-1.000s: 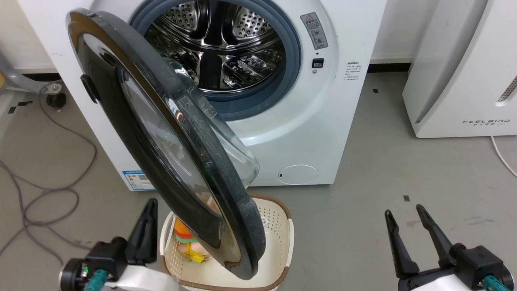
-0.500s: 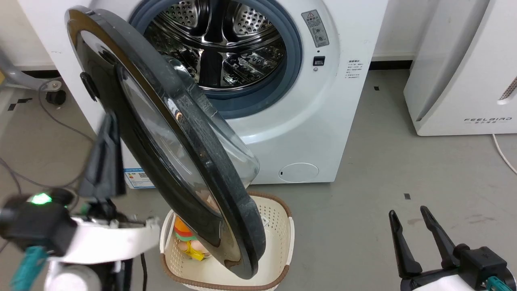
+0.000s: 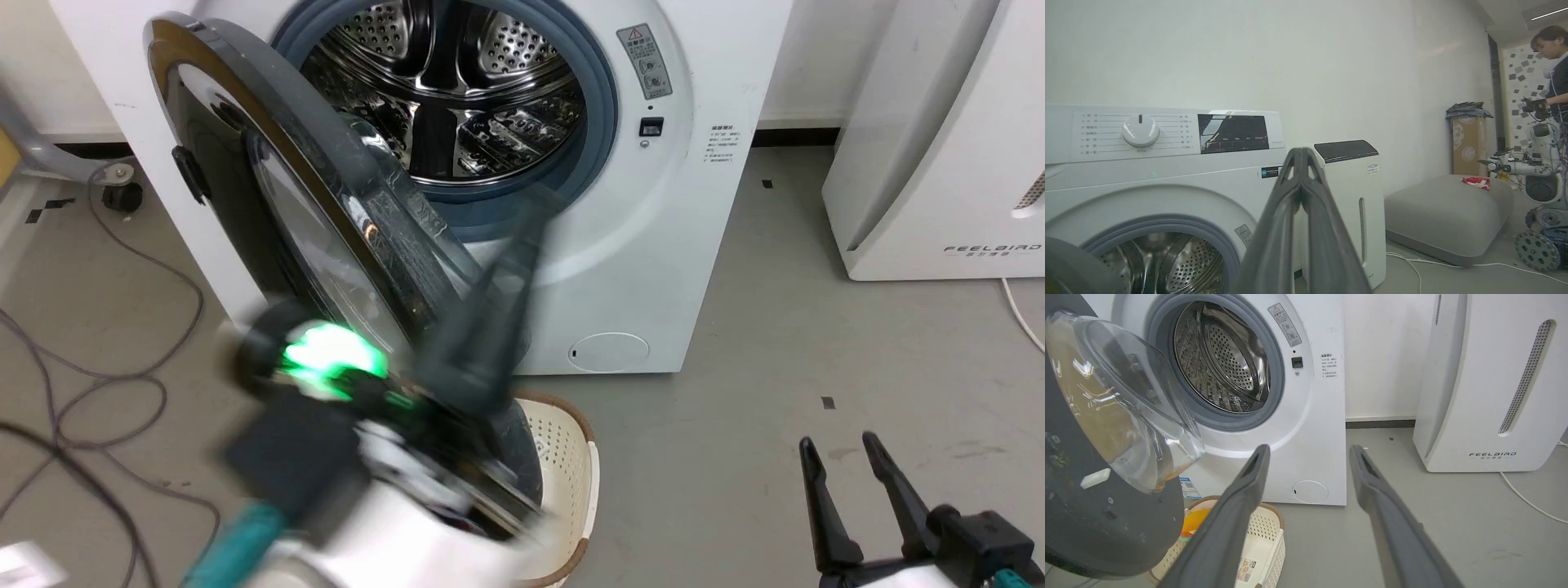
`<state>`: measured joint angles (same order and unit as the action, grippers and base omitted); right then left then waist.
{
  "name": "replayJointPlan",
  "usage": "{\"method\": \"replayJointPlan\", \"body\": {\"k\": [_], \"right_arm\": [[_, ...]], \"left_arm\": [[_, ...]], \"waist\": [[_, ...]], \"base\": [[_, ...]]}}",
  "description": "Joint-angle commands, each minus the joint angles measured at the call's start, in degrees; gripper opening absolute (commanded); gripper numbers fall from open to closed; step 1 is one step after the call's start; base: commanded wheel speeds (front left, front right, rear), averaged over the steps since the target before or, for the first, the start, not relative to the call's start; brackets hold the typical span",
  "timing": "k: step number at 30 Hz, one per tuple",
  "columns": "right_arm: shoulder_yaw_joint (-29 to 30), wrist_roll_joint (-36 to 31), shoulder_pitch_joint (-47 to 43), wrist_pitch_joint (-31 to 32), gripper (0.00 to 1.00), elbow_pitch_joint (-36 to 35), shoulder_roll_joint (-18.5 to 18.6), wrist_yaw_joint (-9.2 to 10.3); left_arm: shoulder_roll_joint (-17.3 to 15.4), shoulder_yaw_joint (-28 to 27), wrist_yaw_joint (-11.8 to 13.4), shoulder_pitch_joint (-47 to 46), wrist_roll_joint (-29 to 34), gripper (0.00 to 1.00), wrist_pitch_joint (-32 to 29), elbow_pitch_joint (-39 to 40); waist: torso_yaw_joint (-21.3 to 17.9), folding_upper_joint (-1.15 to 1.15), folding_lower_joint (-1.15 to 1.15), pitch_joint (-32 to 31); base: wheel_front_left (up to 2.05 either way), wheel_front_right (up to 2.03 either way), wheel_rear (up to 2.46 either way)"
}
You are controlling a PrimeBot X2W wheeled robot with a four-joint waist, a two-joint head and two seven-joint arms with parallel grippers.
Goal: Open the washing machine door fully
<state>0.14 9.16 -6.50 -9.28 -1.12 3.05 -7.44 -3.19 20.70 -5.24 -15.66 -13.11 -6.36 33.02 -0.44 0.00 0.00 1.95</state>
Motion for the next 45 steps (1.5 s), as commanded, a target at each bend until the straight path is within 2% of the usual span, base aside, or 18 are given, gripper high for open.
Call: {"method": "replayJointPlan", "body": {"k": [1,7,12,17,23,34,38,39,45], "right_arm": [[0.08,0.37,-1.17,-0.38,1.0,0.22,-0.17,-0.05],[0.22,0.54,-2.1,-0.22,1.0,0.48,-0.17,-0.05],[-0.04,0.6,-2.32,-0.01,1.0,0.4,-0.17,-0.05],[-0.1,0.57,-2.38,0.14,1.0,0.23,-0.17,-0.05],[-0.09,0.77,-2.24,0.3,1.0,0.15,-0.17,-0.05],[-0.5,1.05,-1.97,0.08,1.0,0.77,-0.17,-0.05],[-0.59,1.03,-1.85,-0.07,1.0,1.15,-0.17,-0.05],[-0.47,1.17,-1.82,-0.19,1.0,1.66,-0.17,-0.05],[-0.33,1.18,-1.78,-0.25,1.0,2.41,-0.17,-0.05]], "left_arm": [[0.02,1.79,-0.31,0.89,-0.75,0.0,-1.14,-0.19],[-0.89,12.49,-1.18,6.09,-4.11,0.0,-8.33,-4.64],[-3.09,16.2,-0.78,11.35,-4.87,0.0,-11.59,-10.71],[-3.55,14.89,1.57,12.9,-3.55,0.0,-9.6,-17.09],[-1.8,11.99,4.51,9.11,-2.58,0.0,-3.95,-25.49],[-0.76,10.16,6.99,5.18,-3.42,0.0,2.29,-35.61],[-1.57,9.67,7.98,6.83,-3.38,0.0,3.02,-35.85],[-2.88,9.96,9.14,9.83,-2.71,0.0,3.31,-33.31],[-4.7,10.1,11.11,15.06,-2.6,0.0,2.5,-27.99]], "waist": [[0.1,0.0,0.0,-0.11],[0.42,0.0,0.0,-0.53],[0.17,0.0,0.0,-0.66],[0.04,0.0,0.0,-0.5],[0.04,0.0,0.0,-0.07],[0.47,0.0,0.0,0.41],[0.66,0.0,0.0,0.44],[1.14,0.0,0.0,0.45],[2.69,0.0,0.0,0.14]], "base": [[0.0,0.0,0.0],[0.0,0.0,0.0],[0.0,0.0,0.0],[0.0,0.0,0.0],[0.0,0.0,0.0],[0.0,0.0,0.0],[0.0,0.0,0.0],[0.0,0.0,0.0],[0.0,0.0,0.0]]}}
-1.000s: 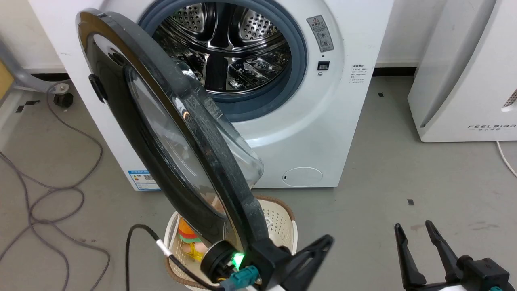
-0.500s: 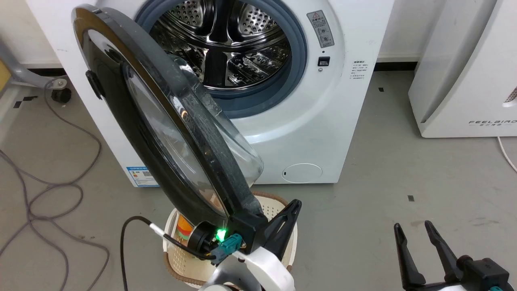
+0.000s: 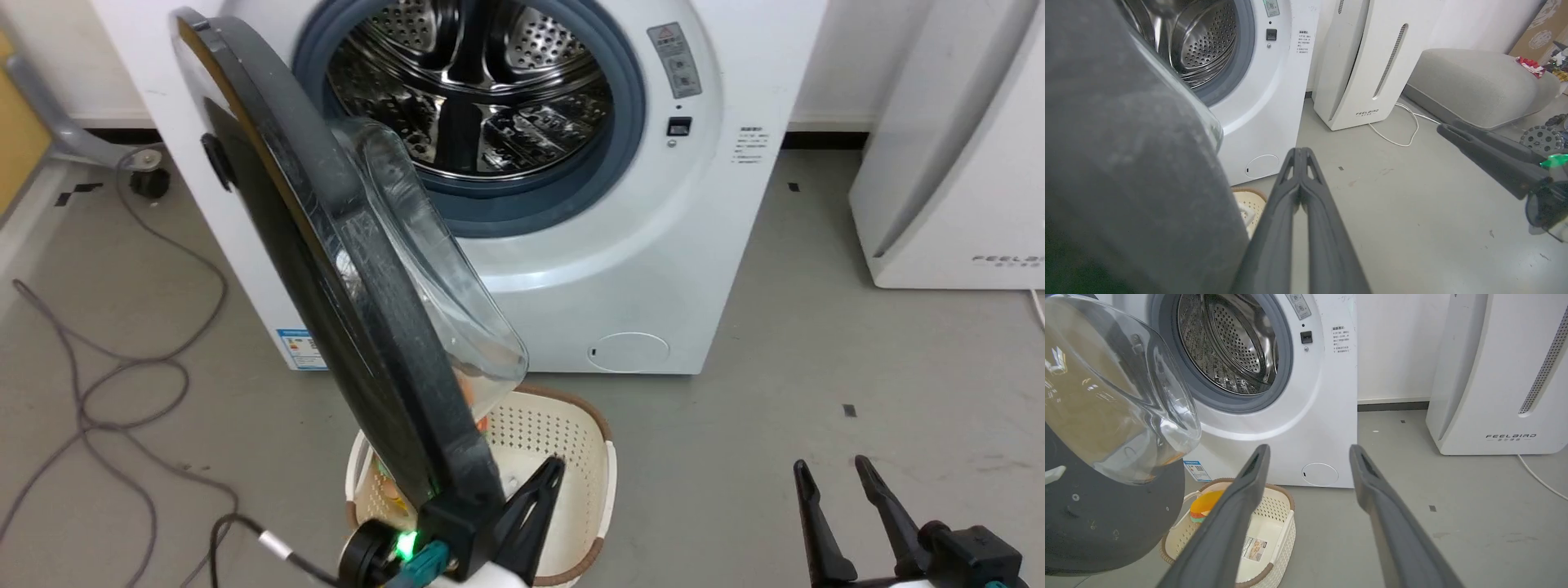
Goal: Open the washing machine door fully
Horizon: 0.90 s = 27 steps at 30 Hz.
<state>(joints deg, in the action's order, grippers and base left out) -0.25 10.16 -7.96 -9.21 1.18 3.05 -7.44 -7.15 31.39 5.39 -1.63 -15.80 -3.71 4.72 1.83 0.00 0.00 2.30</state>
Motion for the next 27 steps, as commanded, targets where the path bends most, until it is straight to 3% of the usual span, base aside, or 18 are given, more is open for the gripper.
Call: {"method": "replayJointPlan", "body": {"k": [1,9,19,27], "right_arm": [[0.09,0.2,-0.32,-0.34,1.0,0.19,-0.17,-0.05],[0.71,0.18,-0.89,-0.37,1.0,0.44,-0.17,-0.05],[2.54,-0.36,-1.51,0.19,1.0,-0.32,-0.17,-0.05],[2.99,-1.26,-1.17,1.23,1.0,-1.14,-0.17,-0.05]], "left_arm": [[-1.02,-0.67,0.82,1.92,-0.02,0.0,-0.32,1.06],[-3.53,-1.51,3.54,6.43,1.48,0.0,0.25,5.52],[-5.63,-3.52,6.86,9.61,3.5,0.0,3.01,10.21],[-6.6,-8.85,9.83,10.84,2.27,0.0,6.97,9.92]], "waist": [[0.8,0.0,0.0,-0.3],[4.95,0.0,0.0,-0.91],[15.64,0.0,0.0,-0.51],[21.88,0.0,0.0,-0.3]], "base": [[0.0,0.0,0.0],[0.0,0.0,0.0],[0.0,0.0,0.0],[0.0,0.0,0.0]]}}
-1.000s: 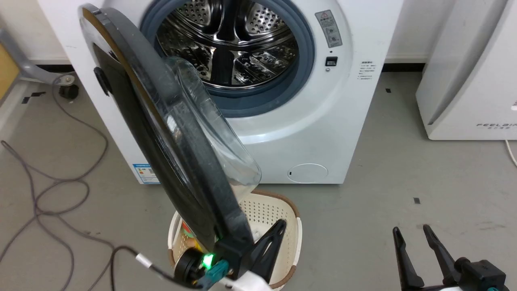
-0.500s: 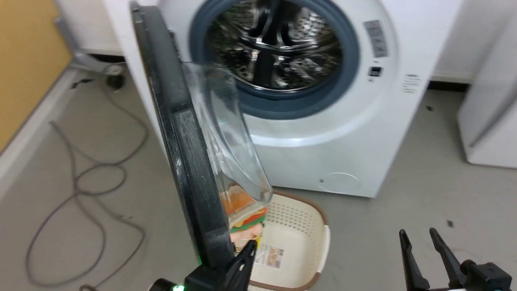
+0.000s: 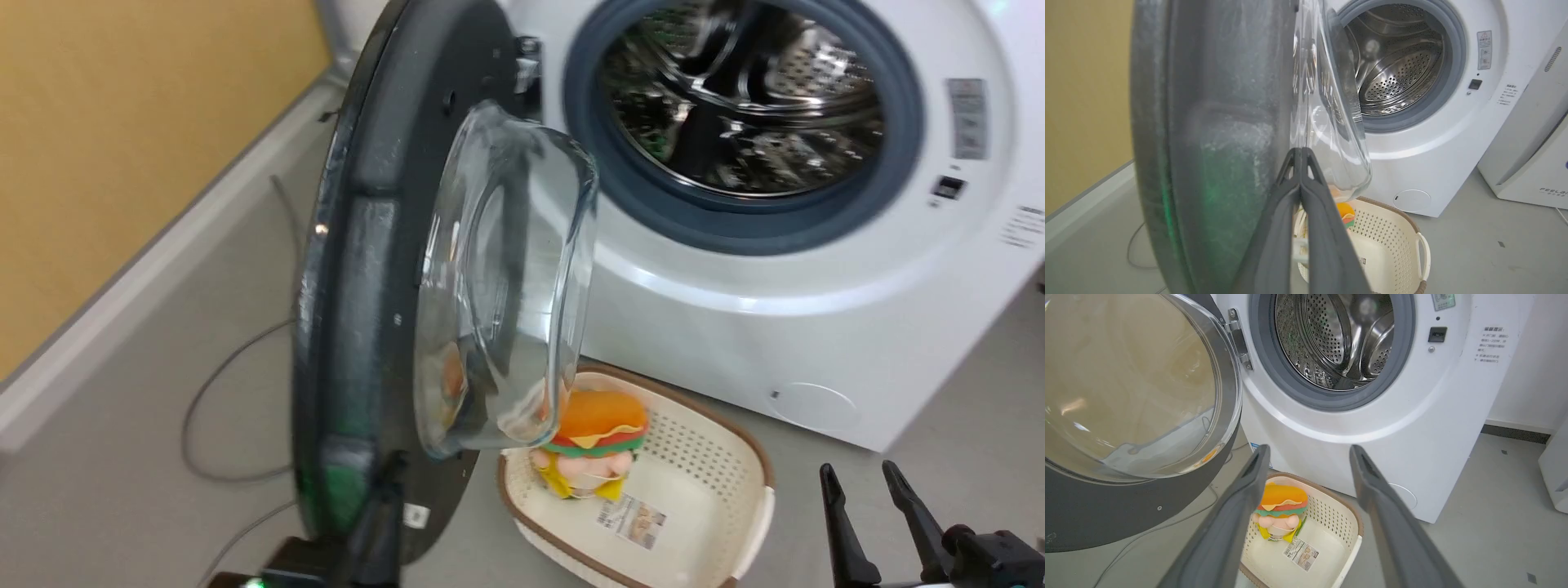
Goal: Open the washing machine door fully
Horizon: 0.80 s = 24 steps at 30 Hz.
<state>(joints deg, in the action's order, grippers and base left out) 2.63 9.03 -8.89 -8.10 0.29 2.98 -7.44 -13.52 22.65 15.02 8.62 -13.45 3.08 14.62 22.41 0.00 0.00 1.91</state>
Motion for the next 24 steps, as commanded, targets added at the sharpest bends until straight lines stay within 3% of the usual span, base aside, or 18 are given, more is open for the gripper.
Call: {"method": "replayJointPlan", "body": {"k": [1,6,12,24], "right_arm": [[0.16,-0.12,-0.23,0.19,1.0,-0.32,-0.11,-0.05],[-0.25,-0.2,0.03,0.61,1.0,-0.46,-0.11,-0.05],[-0.75,-1.02,0.31,0.98,1.0,-1.37,-0.11,-0.05],[-1.44,-1.83,0.42,1.71,1.0,-4.77,-0.11,-0.05]], "left_arm": [[-0.45,-0.98,0.4,0.45,-0.4,0.0,0.72,-0.3],[-2.17,-5.85,1.12,-1.73,-1.48,0.0,3.78,-3.74],[-3.75,-12.1,0.1,-6.04,-5.48,0.0,7.69,-11.15],[-7.66,-25.4,-5.46,-13.52,-13.5,0.0,11.76,-28.52]], "waist": [[1.81,0.0,0.0,0.08],[2.68,0.0,0.0,-0.04],[1.36,0.0,0.0,0.05],[-4.05,0.0,0.0,1.25]], "base": [[0.0,0.0,0.0],[0.0,0.0,0.0],[0.0,0.0,0.0],[0.0,0.0,0.0]]}}
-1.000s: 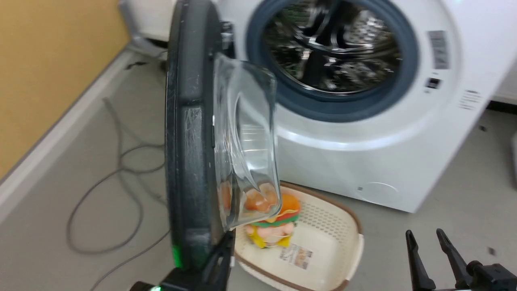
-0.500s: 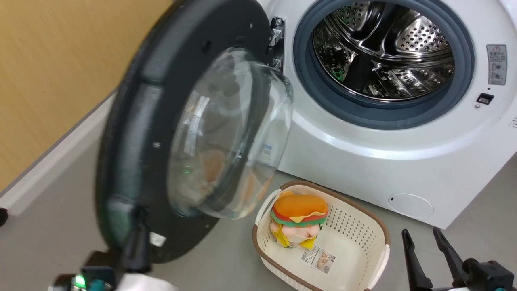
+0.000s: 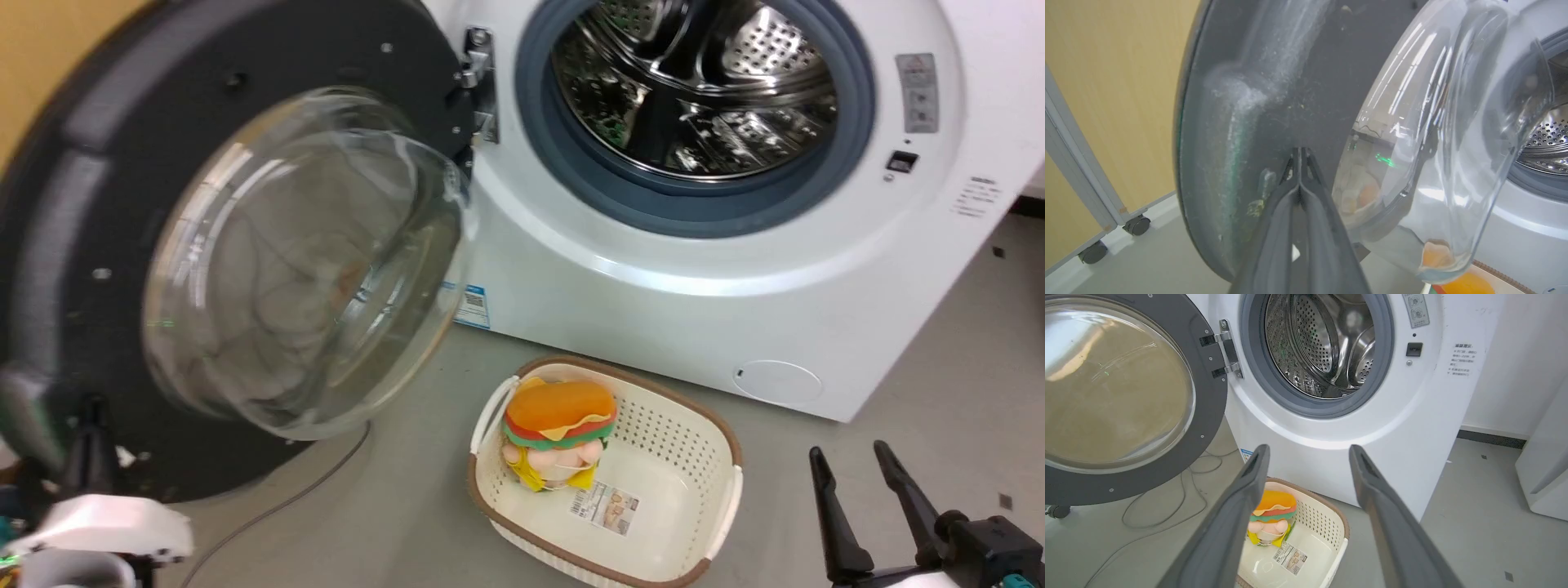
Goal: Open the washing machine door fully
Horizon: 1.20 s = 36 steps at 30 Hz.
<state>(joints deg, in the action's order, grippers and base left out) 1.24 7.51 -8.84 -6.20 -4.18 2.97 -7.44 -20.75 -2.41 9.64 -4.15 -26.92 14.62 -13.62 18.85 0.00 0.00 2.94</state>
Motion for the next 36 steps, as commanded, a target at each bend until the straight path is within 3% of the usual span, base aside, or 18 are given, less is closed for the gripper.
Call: {"method": "replayJointPlan", "body": {"k": [1,8,17,18,19,20,28,36], "right_arm": [[-0.17,-0.31,0.45,-0.32,1.0,-0.42,-0.09,-0.05],[-1.41,-0.45,0.69,-0.54,1.0,0.09,-0.09,-0.05],[-3.41,0.21,0.19,-0.47,1.0,2.35,-0.09,-0.05],[-3.61,0.24,0.15,-0.49,1.0,2.51,-0.09,-0.05],[-3.72,0.26,0.09,-0.55,1.0,2.67,-0.09,-0.05],[-3.76,0.31,-0.02,-0.62,1.0,2.82,-0.09,-0.05],[-3.42,0.13,-0.41,-0.84,1.0,3.08,-0.09,-0.05],[-2.95,-1.15,-0.37,-0.31,1.0,2.05,-0.09,-0.05]], "left_arm": [[-0.8,-1.31,-0.65,-1.16,-0.26,0.0,0.29,-1.79],[1.04,-8.48,-2.78,-0.69,1.75,0.0,0.36,-4.6],[10.51,-12.74,-3.98,9.85,6.96,0.0,0.37,3.48],[11.7,-12.68,-4.15,11.35,7.59,0.36,0.37,4.67],[12.7,-12.52,-4.4,12.63,8.14,0.62,0.37,5.59],[13.47,-12.17,-4.69,13.73,8.69,0.98,0.37,6.33],[16.24,-6.52,-6.4,17.74,13.42,1.0,0.38,11.48],[17.03,-0.51,-7.36,17.44,15.66,1.0,0.38,14.22]], "waist": [[-0.96,0.0,0.0,0.39],[-3.45,0.0,0.0,0.32],[-5.44,0.0,0.0,-1.92],[-5.52,0.0,0.0,-2.08],[-5.54,0.0,0.0,-2.3],[-5.51,0.0,0.0,-2.55],[-5.98,0.0,0.0,-3.93],[-9.59,0.0,0.0,-4.9]], "base": [[0.0,0.0,0.0],[0.0,0.0,0.0],[0.0,0.0,0.0],[0.0,0.0,0.0],[0.0,0.0,0.0],[0.0,0.0,0.0],[0.0,0.0,0.0],[0.0,0.0,0.0]]}}
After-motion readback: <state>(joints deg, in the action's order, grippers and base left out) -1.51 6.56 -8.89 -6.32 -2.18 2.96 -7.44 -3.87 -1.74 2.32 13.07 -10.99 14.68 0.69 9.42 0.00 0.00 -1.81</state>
